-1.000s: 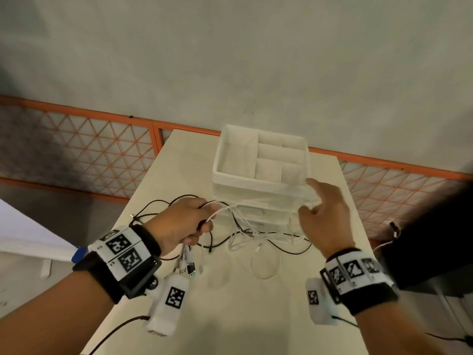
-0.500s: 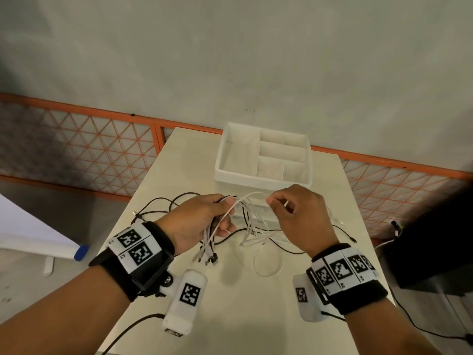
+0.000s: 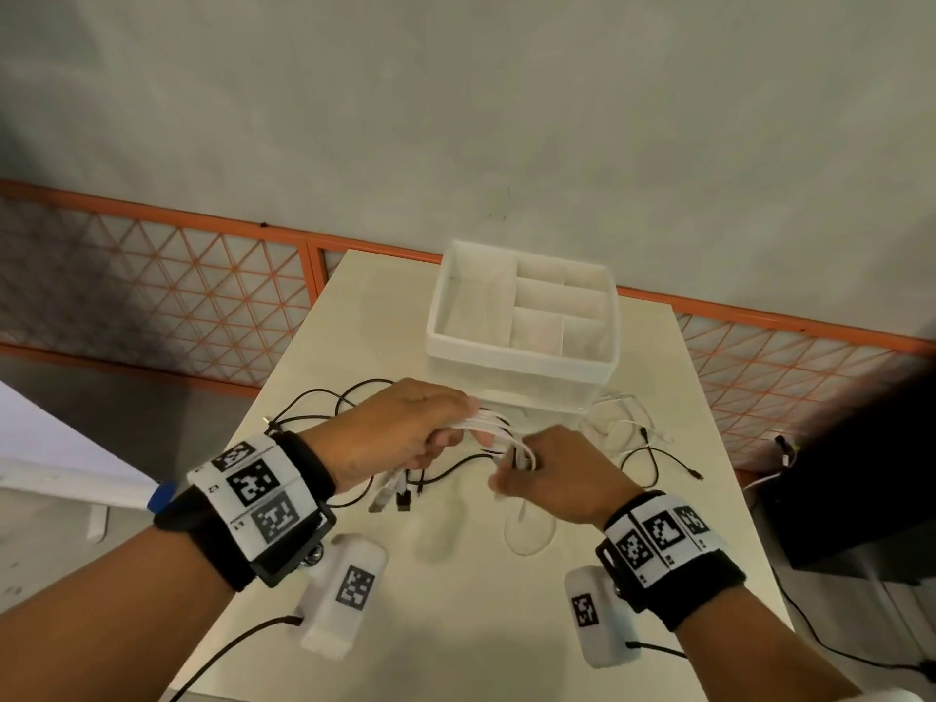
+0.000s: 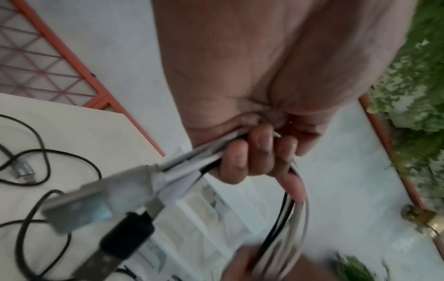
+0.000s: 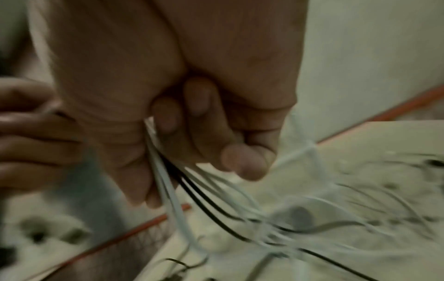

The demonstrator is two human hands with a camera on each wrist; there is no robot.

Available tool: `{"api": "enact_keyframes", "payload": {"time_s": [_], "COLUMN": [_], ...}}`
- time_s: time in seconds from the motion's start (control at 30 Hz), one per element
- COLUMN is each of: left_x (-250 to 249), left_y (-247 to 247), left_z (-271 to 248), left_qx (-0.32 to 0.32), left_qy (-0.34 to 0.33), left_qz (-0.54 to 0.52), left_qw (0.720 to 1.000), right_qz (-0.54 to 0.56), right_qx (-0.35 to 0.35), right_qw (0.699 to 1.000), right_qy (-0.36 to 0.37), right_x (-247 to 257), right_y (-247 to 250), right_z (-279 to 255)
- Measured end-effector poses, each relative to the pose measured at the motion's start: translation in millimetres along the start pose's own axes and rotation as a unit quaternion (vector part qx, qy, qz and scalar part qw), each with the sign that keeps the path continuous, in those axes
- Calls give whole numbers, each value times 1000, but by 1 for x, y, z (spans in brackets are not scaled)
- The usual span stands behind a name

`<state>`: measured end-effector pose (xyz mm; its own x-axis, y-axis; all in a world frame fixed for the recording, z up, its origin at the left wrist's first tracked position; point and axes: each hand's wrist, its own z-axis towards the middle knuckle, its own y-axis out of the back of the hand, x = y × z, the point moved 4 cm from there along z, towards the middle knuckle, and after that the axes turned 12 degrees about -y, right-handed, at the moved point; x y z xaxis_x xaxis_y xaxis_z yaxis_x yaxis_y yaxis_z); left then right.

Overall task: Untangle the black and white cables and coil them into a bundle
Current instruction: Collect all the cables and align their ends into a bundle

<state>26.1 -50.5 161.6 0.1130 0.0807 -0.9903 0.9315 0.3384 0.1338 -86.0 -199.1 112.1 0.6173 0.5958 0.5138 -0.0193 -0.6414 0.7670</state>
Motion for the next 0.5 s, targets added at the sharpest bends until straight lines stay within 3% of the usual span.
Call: {"api": "enact_keyframes", "payload": {"time_s": [0.07,0.1,0.17,0.23,0.27,0.3,0.33,0.4,0.43,0.5], "left_x": [1,5,20,41,52,63,71,80,82,83], "left_y": [14,20,23,20,19,18,17,14,11,3], "left_z": [-5,-8,-13,-13,-12,-11,-9,-8,-7,-5], "left_qx": [0,12,52,58,43,26,14,3,7,24], "left_qy": [8,19,53,80,88,93,95,88,80,65], "left_qz": [30,68,176,259,275,284,300,326,334,347], "left_qw": [1000,997,982,961,956,954,949,941,939,935], "right_qz": [-50,-54,-55,-16,-8,-10,-29,-102,-123,-127], "right_qx": [11,-20,-181,-354,-383,-359,-289,-89,-26,-11], "right_qw": [994,991,972,930,920,929,949,969,968,978], "right_qy": [-95,-122,-139,-97,-82,-88,-121,-205,-217,-163], "right_x": [-39,-55,-73,-73,-71,-72,-79,-89,-89,-68], "right_y": [1,6,21,30,29,24,13,-12,-18,-21], "right_z": [11,14,13,4,3,6,13,19,18,14]}}
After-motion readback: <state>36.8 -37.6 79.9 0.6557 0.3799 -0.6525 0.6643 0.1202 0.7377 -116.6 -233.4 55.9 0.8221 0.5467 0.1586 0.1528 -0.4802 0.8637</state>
